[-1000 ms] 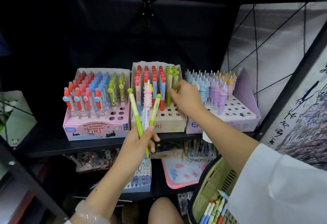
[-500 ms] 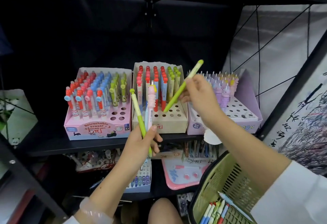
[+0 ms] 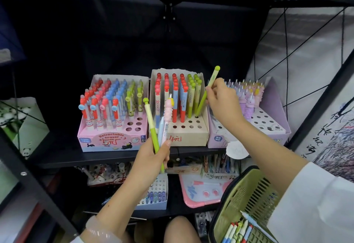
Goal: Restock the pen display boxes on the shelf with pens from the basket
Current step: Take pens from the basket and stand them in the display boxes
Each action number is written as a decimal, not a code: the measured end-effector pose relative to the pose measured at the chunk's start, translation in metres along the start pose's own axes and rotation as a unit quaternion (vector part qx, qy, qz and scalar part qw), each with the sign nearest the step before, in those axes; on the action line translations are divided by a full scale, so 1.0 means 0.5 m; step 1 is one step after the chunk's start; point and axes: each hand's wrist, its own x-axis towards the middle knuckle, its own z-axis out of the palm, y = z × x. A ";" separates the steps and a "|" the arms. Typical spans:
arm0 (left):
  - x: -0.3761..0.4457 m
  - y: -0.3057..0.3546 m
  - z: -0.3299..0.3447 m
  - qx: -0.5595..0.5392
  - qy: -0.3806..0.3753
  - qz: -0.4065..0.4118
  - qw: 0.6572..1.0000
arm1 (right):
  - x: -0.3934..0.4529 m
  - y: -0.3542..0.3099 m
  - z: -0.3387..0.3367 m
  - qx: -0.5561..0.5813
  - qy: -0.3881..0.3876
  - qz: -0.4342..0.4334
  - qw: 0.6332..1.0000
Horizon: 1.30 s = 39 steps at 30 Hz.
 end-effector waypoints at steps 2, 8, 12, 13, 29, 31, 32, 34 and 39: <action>0.000 -0.001 -0.001 0.001 0.001 0.000 1.000 | 0.001 0.005 0.000 -0.021 0.003 -0.003 1.000; -0.001 -0.002 0.005 0.005 -0.001 -0.002 1.000 | 0.015 0.008 -0.004 0.015 -0.022 0.030 0.999; -0.002 0.000 0.008 0.011 -0.006 -0.002 1.000 | 0.010 0.009 0.011 -0.029 -0.058 0.031 0.997; -0.003 0.000 0.008 0.011 -0.007 -0.002 1.000 | 0.008 0.010 0.017 -0.048 -0.076 0.031 0.996; 0.013 0.034 0.100 0.010 -0.044 0.023 0.999 | -0.112 -0.041 -0.043 0.285 -0.226 0.151 0.919; 0.014 0.038 0.125 0.003 -0.053 0.013 0.999 | -0.113 -0.025 -0.057 0.296 -0.196 0.170 0.919; 0.014 0.039 0.137 -0.001 -0.056 0.006 0.998 | -0.110 -0.013 -0.067 0.310 -0.174 0.182 0.917; 0.016 0.043 0.160 -0.012 -0.062 -0.010 0.998 | -0.099 0.019 -0.095 0.334 -0.106 0.192 0.917; 0.038 0.061 0.207 -0.017 -0.085 -0.025 0.996 | -0.045 0.125 -0.183 0.298 0.103 0.187 0.930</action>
